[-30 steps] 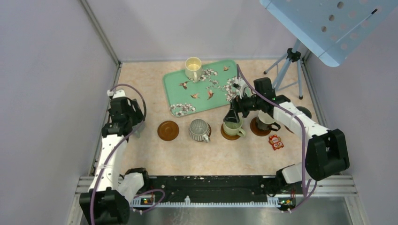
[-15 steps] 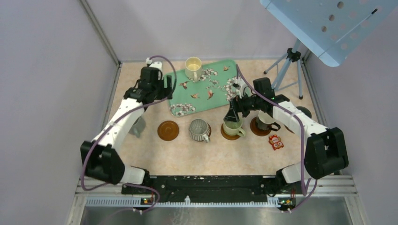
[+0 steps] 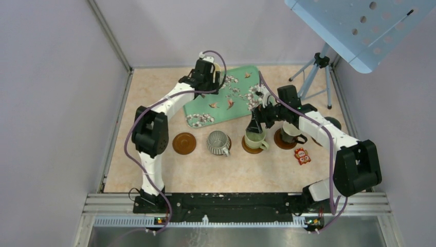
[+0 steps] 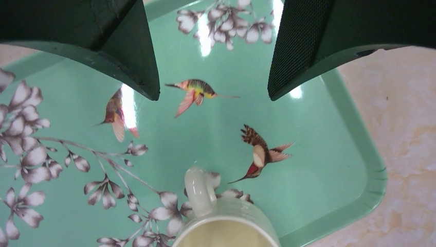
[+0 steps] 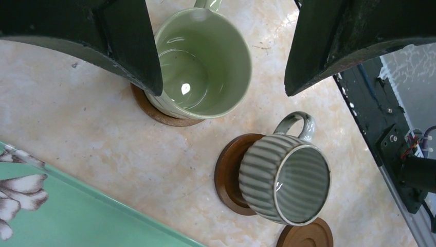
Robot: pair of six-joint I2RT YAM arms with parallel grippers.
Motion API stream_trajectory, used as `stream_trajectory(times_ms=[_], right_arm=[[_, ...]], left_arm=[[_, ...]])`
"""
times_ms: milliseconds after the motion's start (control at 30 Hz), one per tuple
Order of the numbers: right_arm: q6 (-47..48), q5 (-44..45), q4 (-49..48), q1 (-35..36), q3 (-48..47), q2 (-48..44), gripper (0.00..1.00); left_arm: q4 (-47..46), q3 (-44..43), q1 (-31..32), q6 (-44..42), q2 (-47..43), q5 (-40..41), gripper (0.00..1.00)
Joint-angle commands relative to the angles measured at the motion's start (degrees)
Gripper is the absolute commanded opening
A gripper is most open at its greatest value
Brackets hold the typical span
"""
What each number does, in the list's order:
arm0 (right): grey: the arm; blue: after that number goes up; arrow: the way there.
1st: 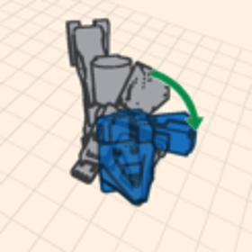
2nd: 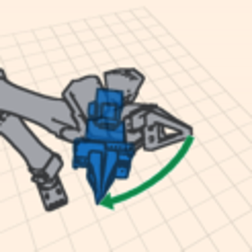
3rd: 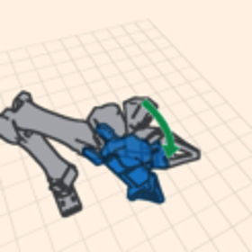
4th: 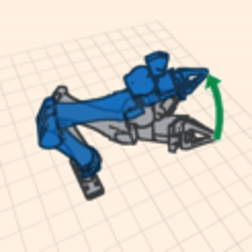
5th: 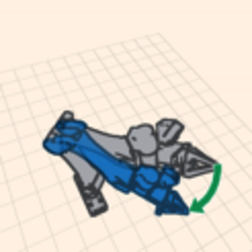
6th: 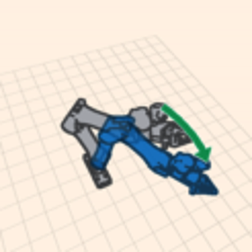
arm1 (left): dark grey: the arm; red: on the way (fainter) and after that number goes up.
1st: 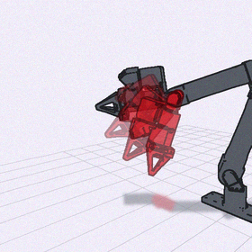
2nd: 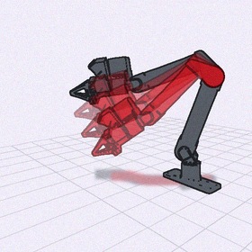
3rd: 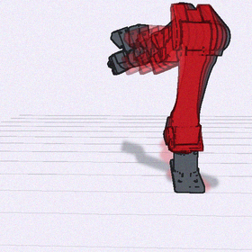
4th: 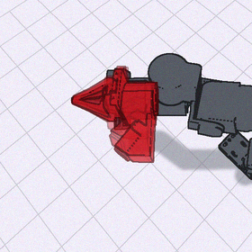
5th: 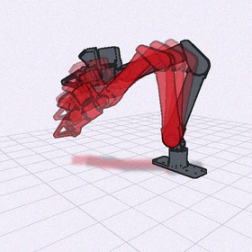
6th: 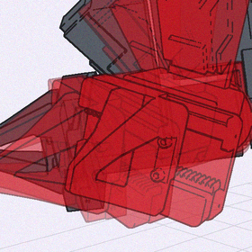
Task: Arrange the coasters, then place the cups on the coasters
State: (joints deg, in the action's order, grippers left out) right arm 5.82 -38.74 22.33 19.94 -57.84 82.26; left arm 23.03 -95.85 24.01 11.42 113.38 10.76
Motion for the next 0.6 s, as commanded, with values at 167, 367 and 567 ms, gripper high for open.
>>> stream_trajectory(times_ms=[167,367,567], right_arm=[[0.42,0.21,-1.12,-0.94,-2.18,0.31,0.87],[0.51,-0.01,-0.95,-1.02,-2.16,0.61,0.87],[0.58,-0.19,-0.80,-1.02,-2.14,0.68,0.87]], left_arm=[[-7.31,-12.90,0.88,2.49,11.82,4.58,0.80],[-7.82,-19.60,0.88,3.17,18.74,6.51,0.76],[-7.31,-23.44,0.84,3.94,22.84,7.26,0.71]])
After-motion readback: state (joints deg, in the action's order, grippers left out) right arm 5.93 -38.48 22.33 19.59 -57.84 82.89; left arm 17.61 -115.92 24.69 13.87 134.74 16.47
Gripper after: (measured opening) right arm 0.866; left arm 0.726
